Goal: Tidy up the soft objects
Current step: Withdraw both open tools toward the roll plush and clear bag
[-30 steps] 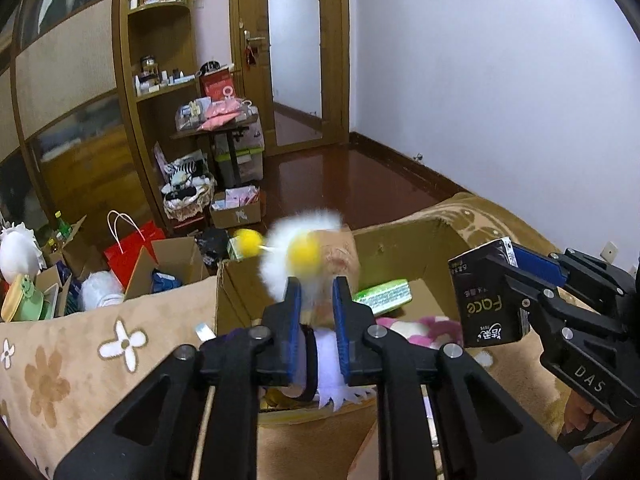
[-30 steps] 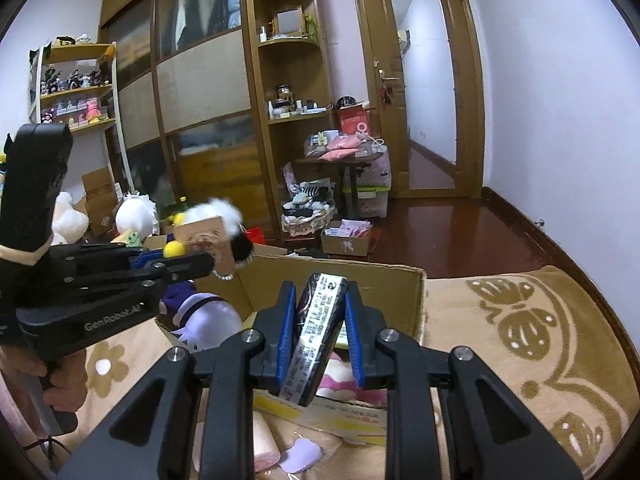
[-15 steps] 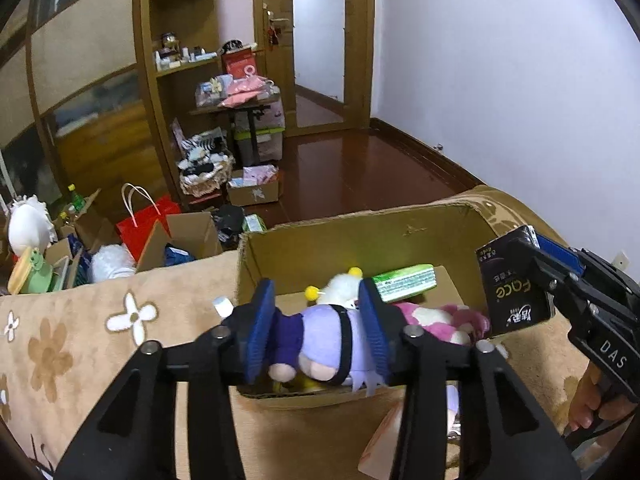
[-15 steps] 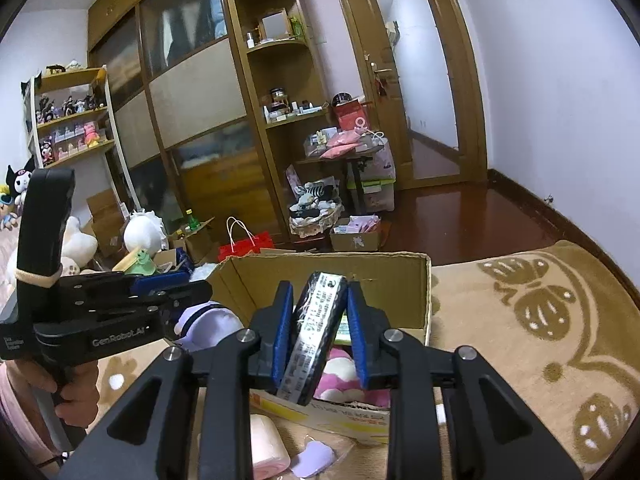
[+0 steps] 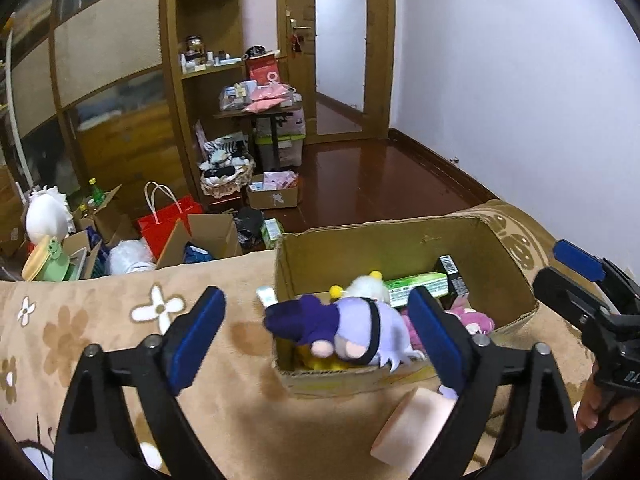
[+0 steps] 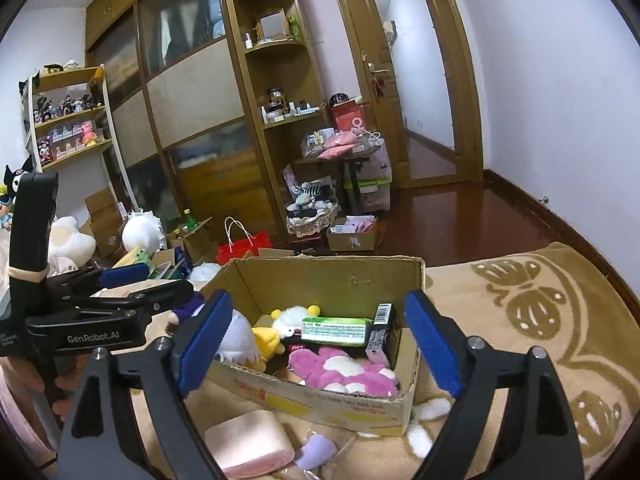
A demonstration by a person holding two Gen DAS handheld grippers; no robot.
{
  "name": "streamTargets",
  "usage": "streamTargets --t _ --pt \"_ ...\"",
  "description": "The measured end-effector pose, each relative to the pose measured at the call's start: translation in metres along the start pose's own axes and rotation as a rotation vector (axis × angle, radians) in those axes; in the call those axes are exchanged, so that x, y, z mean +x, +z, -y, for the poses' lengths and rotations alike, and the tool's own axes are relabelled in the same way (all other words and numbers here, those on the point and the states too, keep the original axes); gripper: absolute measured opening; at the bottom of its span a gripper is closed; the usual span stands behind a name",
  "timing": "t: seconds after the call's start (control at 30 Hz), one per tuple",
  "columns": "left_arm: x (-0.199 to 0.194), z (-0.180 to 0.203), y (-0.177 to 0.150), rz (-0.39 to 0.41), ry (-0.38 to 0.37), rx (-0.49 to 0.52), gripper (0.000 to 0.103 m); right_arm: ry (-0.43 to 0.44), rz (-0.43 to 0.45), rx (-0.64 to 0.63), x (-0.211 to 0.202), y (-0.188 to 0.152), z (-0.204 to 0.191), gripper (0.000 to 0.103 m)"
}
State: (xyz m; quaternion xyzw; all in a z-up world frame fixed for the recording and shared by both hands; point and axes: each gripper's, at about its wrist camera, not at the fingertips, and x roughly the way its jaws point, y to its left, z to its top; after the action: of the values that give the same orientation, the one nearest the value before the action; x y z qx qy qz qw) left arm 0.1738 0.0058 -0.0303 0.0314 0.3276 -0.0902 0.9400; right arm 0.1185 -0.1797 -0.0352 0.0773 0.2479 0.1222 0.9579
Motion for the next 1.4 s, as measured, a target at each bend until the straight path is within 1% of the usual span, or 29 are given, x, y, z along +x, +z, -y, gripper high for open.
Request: streamTargets --t 0.03,0.07,0.2,0.27,0.57,0.73,0.83,0.97,1.17,1.4 --pt "-0.005 -0.002 -0.002 0.002 -0.001 -0.007 0.095 0.0 -0.002 0.005 -0.002 0.0 -0.001 0.101" --pt "-0.008 -0.003 -0.004 0.002 -0.003 -0.011 0.096 -0.003 -0.001 0.01 -0.005 0.0 -0.002 0.102" --pt "-0.022 -0.004 -0.01 -0.001 -0.001 -0.02 0.098 -0.005 -0.012 0.032 -0.014 -0.001 -0.005 0.103" --pt "-0.031 -0.004 -0.013 0.006 0.003 -0.023 0.101 -0.006 -0.018 0.04 -0.02 -0.003 -0.008 0.103" --pt "-0.065 0.002 -0.025 0.001 0.015 -0.039 0.101 -0.016 -0.027 0.035 -0.046 -0.006 -0.02 0.103" --pt "-0.079 0.015 -0.035 -0.015 0.035 -0.01 0.101 -0.022 -0.027 0.039 -0.061 -0.009 -0.023 0.103" --pt "-0.084 0.018 -0.04 -0.019 0.034 -0.021 0.101 -0.022 -0.031 0.05 -0.069 -0.012 -0.025 0.103" --pt "-0.087 0.02 -0.047 -0.034 0.02 -0.045 0.101 -0.021 -0.042 0.058 -0.074 -0.016 -0.026 0.103" --pt "-0.079 0.024 -0.055 -0.06 0.02 -0.025 0.101 -0.033 -0.048 0.06 -0.076 -0.021 -0.026 0.103" --pt "-0.062 0.028 -0.062 -0.108 0.01 -0.013 0.101 -0.05 -0.079 0.041 -0.066 -0.03 -0.027 0.103"
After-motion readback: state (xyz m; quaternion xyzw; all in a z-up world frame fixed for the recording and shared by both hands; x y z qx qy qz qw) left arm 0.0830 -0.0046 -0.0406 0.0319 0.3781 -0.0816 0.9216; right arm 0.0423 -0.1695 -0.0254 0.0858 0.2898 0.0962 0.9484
